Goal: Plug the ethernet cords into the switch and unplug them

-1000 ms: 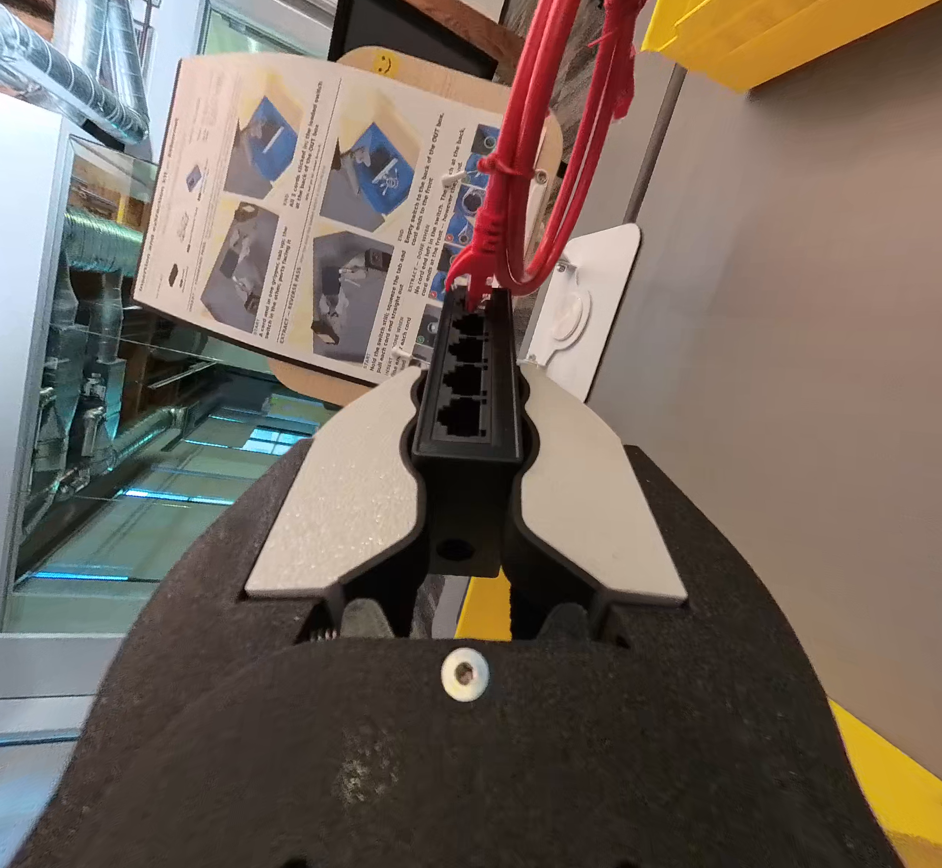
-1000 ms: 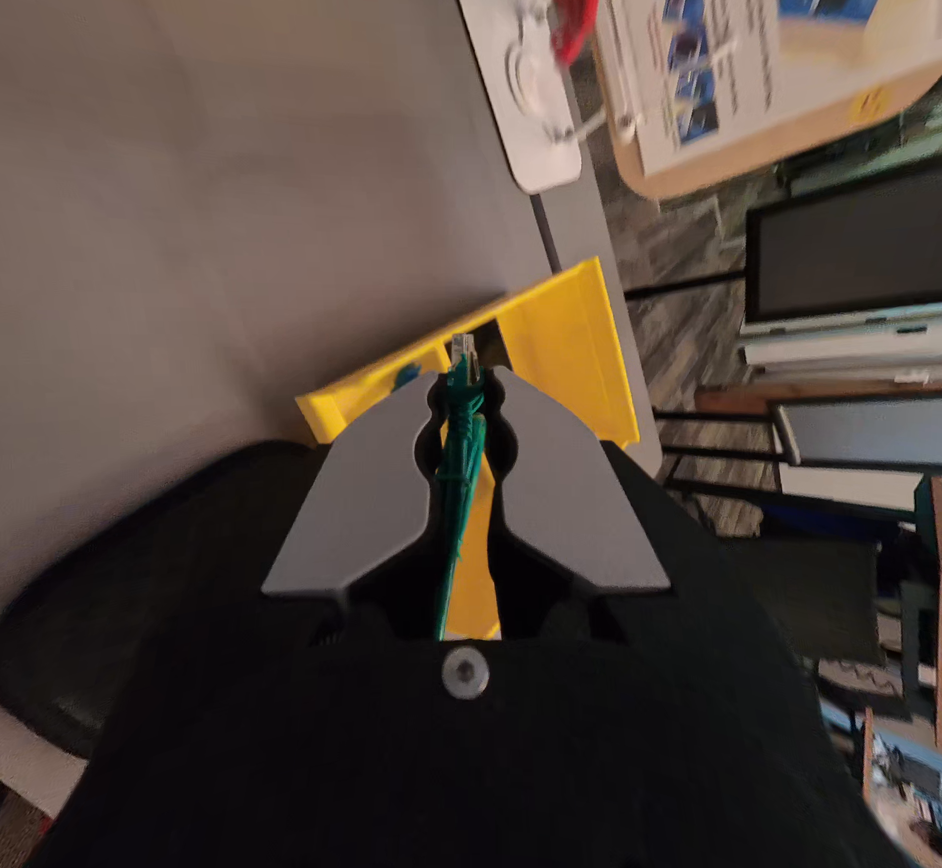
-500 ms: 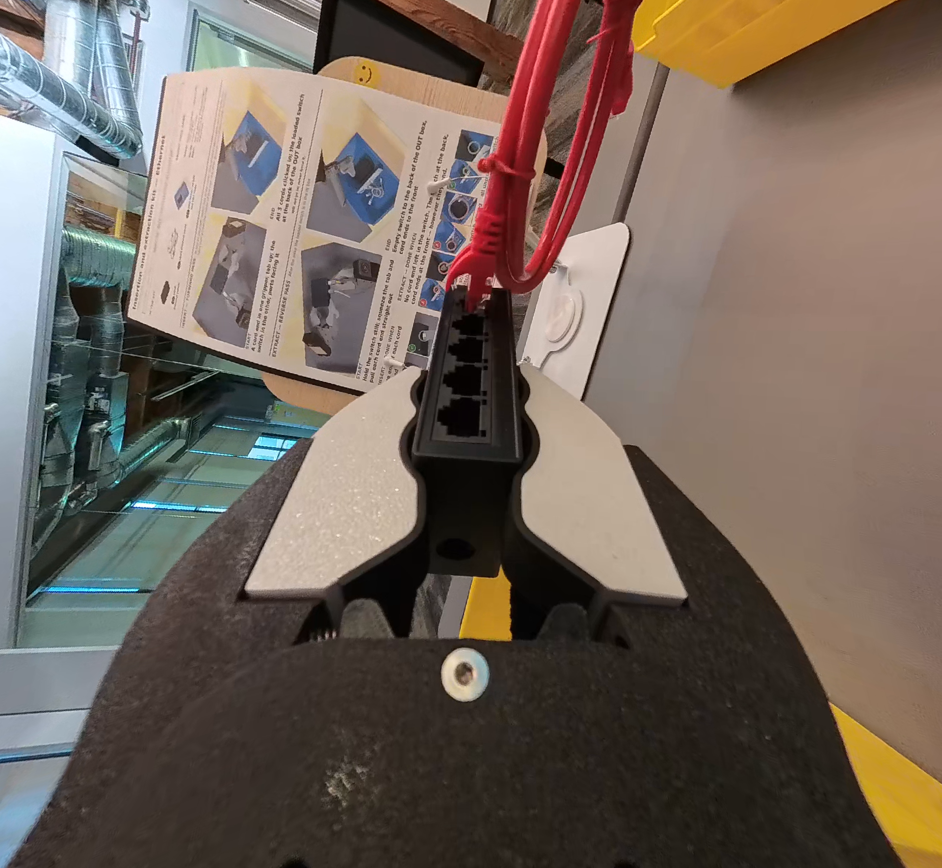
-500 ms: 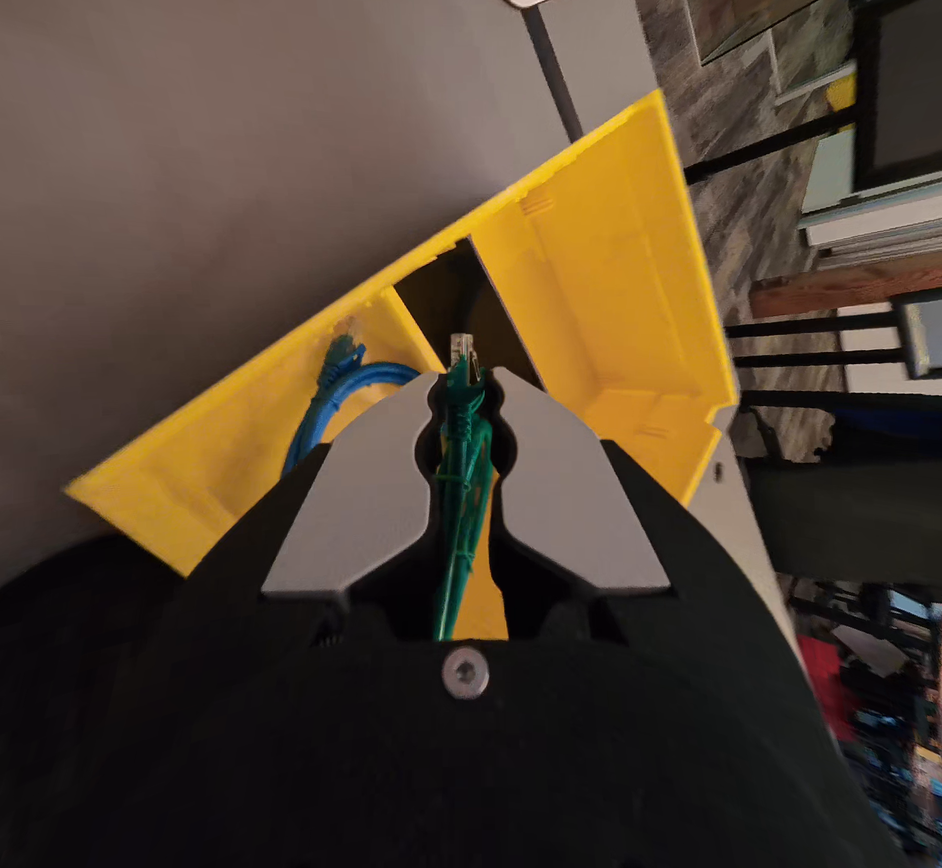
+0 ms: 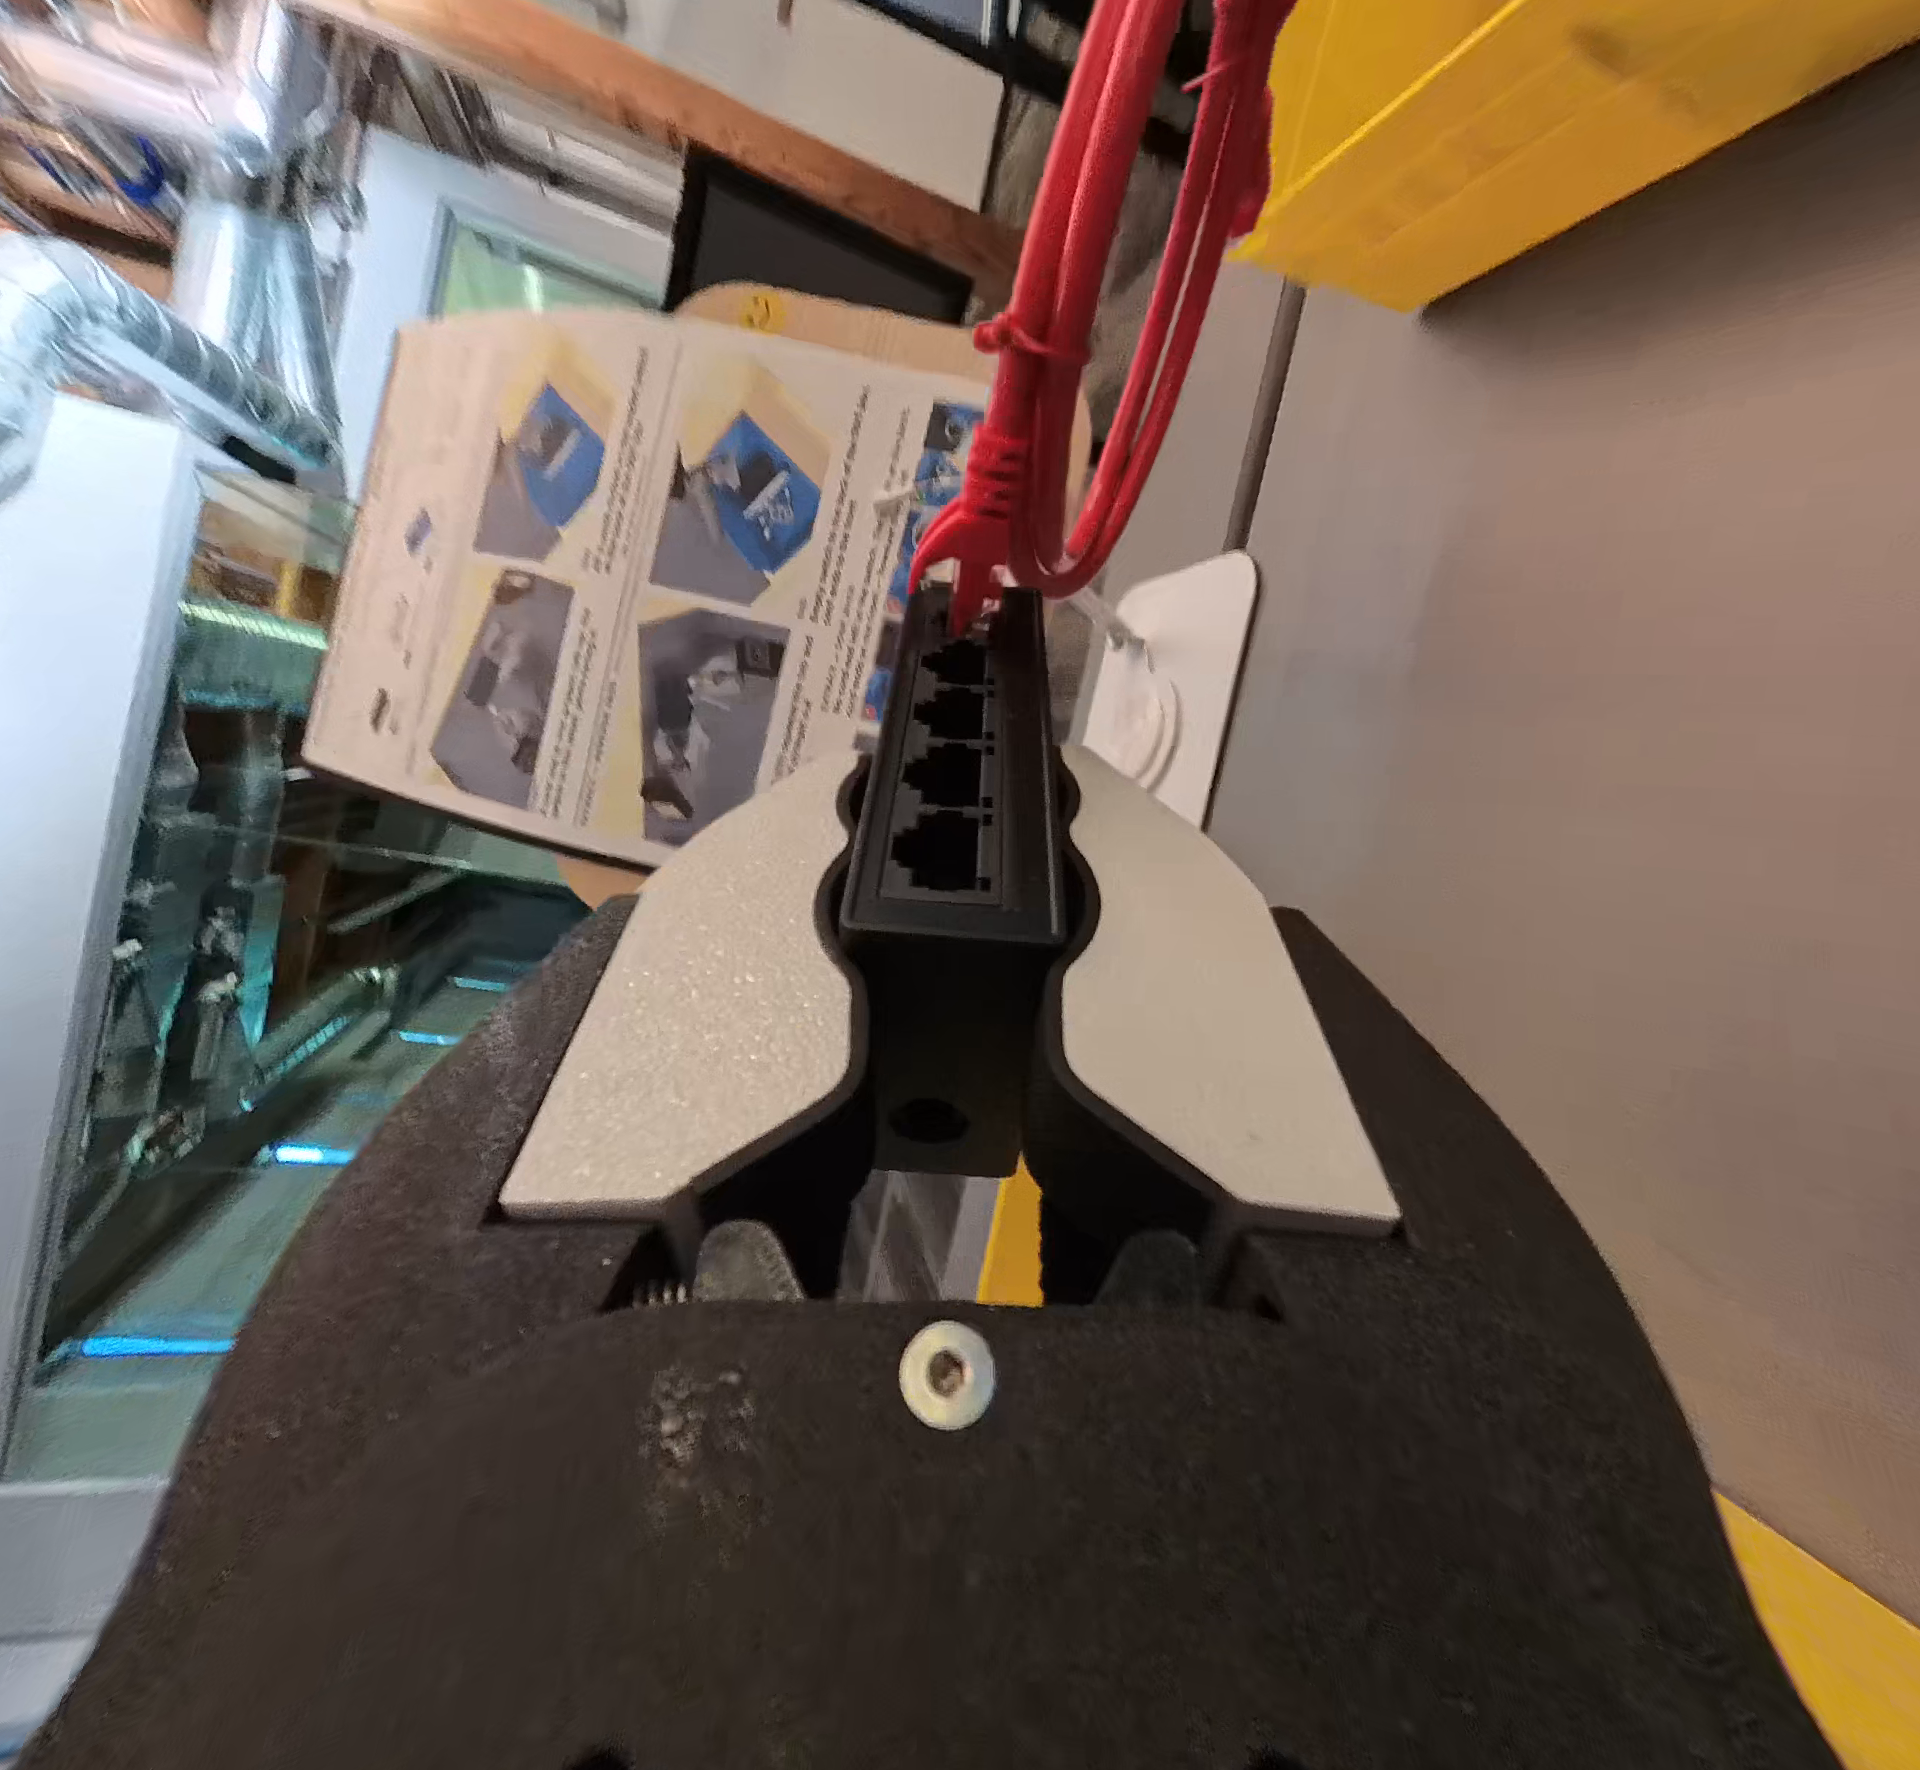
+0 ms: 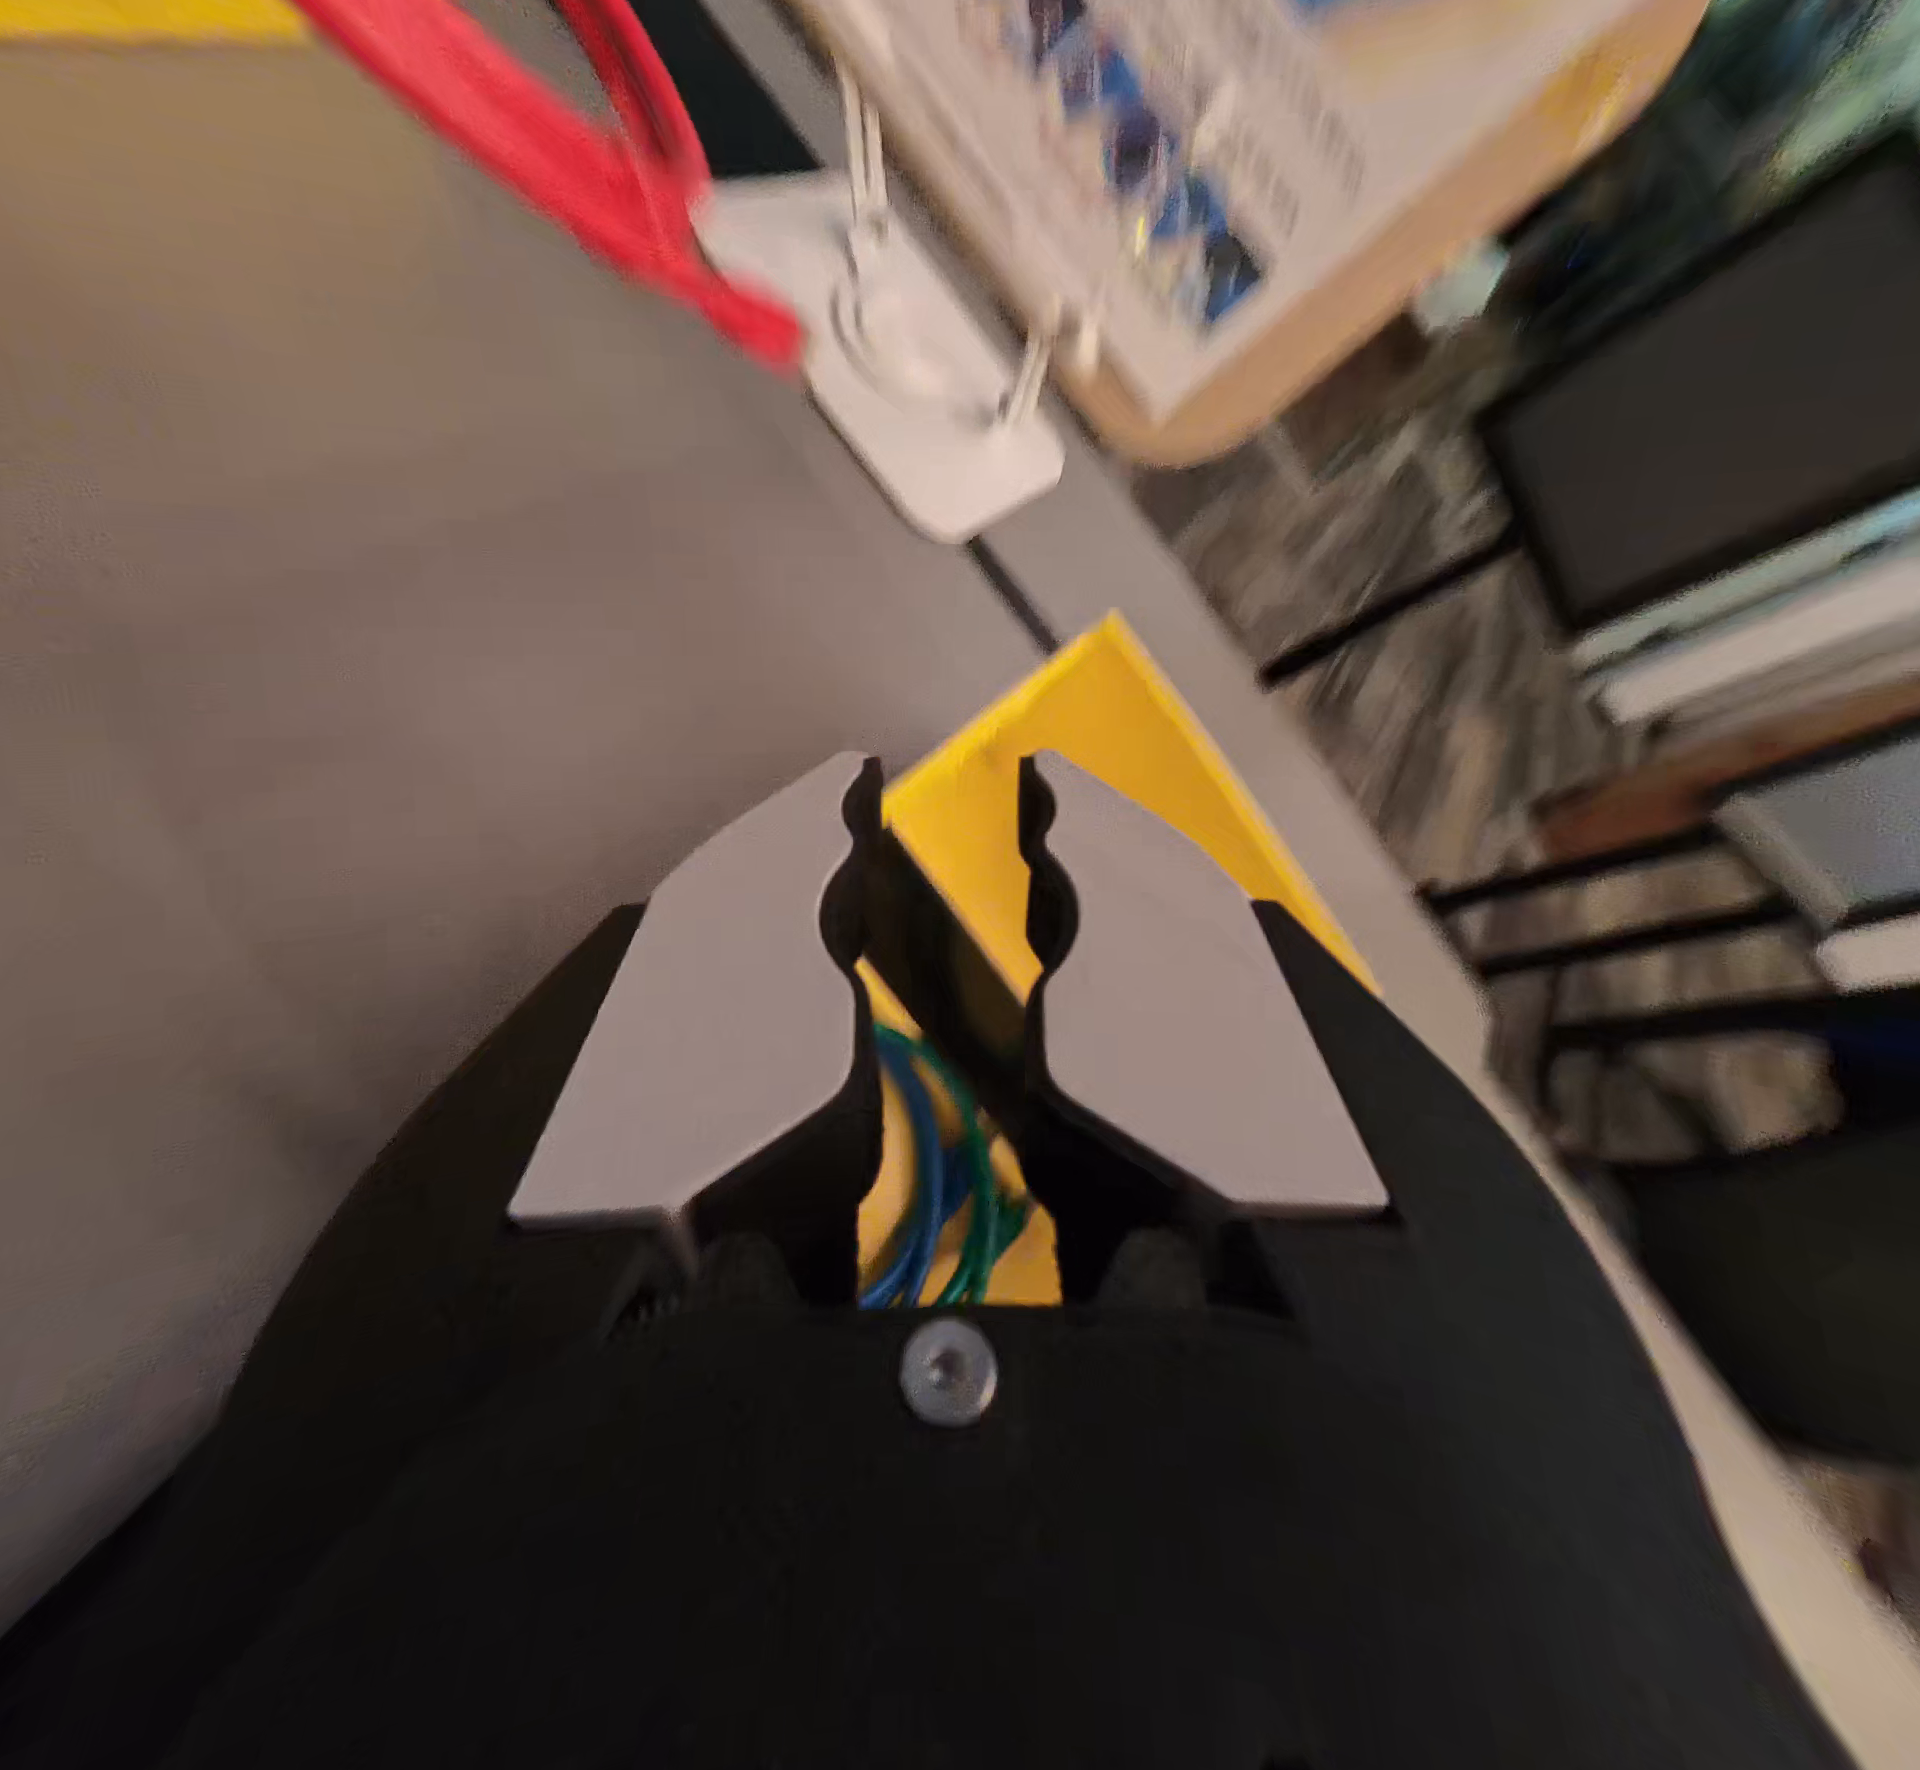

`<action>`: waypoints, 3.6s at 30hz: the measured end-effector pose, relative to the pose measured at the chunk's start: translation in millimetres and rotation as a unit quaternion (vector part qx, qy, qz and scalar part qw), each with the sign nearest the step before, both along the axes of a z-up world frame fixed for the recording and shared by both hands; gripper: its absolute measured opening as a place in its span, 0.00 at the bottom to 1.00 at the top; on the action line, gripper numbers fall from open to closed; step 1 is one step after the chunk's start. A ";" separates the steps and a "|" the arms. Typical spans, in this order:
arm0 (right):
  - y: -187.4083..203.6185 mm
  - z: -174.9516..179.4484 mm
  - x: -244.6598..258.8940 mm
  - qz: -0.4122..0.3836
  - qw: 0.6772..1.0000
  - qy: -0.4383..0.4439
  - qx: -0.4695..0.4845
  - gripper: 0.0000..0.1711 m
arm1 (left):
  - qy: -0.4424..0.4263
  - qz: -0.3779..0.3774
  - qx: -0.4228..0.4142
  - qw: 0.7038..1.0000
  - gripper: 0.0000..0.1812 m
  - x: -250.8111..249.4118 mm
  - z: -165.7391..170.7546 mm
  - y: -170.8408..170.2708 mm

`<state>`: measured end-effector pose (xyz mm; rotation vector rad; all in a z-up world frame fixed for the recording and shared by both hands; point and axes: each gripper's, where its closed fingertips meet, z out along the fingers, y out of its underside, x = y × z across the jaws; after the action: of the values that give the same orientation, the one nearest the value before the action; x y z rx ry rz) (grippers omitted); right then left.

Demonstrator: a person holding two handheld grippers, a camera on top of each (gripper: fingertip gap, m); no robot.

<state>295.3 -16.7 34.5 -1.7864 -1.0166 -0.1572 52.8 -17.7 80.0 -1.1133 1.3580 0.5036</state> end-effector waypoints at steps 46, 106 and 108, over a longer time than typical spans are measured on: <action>-86.5 72.2 -174.5 0.185 0.872 -0.332 0.309 0.09 | 0.017 -0.085 0.060 0.994 0.17 53.5 16.6 -81.4; -104.8 78.8 -162.6 0.178 0.887 -0.337 0.261 0.13 | -0.063 -0.133 0.116 0.982 0.18 71.6 23.0 -89.7; -107.2 81.1 -161.8 0.183 0.887 -0.334 0.261 0.13 | -0.062 -0.132 0.122 0.982 0.18 70.9 24.4 -90.3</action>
<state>133.5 -123.9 115.6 -1.0197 -1.5962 -0.7742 123.7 -108.0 104.4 -0.7396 1.2744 0.3871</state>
